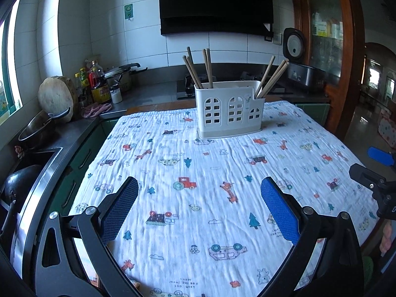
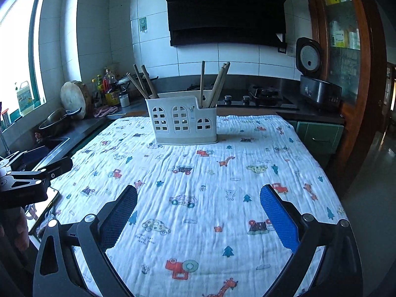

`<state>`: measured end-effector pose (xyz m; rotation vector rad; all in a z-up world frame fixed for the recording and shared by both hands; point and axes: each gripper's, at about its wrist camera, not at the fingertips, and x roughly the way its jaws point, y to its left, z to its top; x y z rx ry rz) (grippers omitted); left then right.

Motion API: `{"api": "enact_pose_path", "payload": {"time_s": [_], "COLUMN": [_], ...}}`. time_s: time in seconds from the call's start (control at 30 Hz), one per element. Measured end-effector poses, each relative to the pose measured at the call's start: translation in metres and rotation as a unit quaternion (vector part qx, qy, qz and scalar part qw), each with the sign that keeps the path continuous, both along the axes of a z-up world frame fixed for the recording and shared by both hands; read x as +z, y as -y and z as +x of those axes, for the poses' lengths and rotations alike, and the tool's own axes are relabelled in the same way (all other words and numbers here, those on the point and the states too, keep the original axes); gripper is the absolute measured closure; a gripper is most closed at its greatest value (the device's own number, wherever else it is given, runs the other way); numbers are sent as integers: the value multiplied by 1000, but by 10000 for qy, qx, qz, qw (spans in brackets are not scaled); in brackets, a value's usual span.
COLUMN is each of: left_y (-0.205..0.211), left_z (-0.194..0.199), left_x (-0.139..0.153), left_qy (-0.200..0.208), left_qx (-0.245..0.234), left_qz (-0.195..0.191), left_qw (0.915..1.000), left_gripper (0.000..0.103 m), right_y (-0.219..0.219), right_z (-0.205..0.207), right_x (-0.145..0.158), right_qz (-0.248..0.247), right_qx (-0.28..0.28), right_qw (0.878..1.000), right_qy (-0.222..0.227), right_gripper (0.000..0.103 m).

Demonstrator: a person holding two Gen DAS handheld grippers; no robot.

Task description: Organize utensils

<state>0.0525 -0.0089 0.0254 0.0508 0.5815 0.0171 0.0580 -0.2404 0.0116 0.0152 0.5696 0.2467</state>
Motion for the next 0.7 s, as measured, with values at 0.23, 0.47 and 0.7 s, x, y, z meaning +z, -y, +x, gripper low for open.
{"api": "enact_pose_path", "payload": {"time_s": [0.23,0.47,0.7], "left_y": [2,2,3], "left_z": [1,0,0], "left_x": [-4,-3,-3], "left_qy": [-58,-21,-38], "left_qx": [-18,-20,-36], "left_qz": [-1,25,-9], "left_qw": [10000,10000,10000], "left_gripper": [5,5,5], "right_y": [1,0,-2], "right_z": [-2,-2,-2], "right_x": [3,3,3], "right_qz": [-11,-36,-72], "right_qx": [7,-10,3], "right_qw": [10000,10000,10000], "right_qy": [31,30,25], "right_gripper": [7,7,7]}}
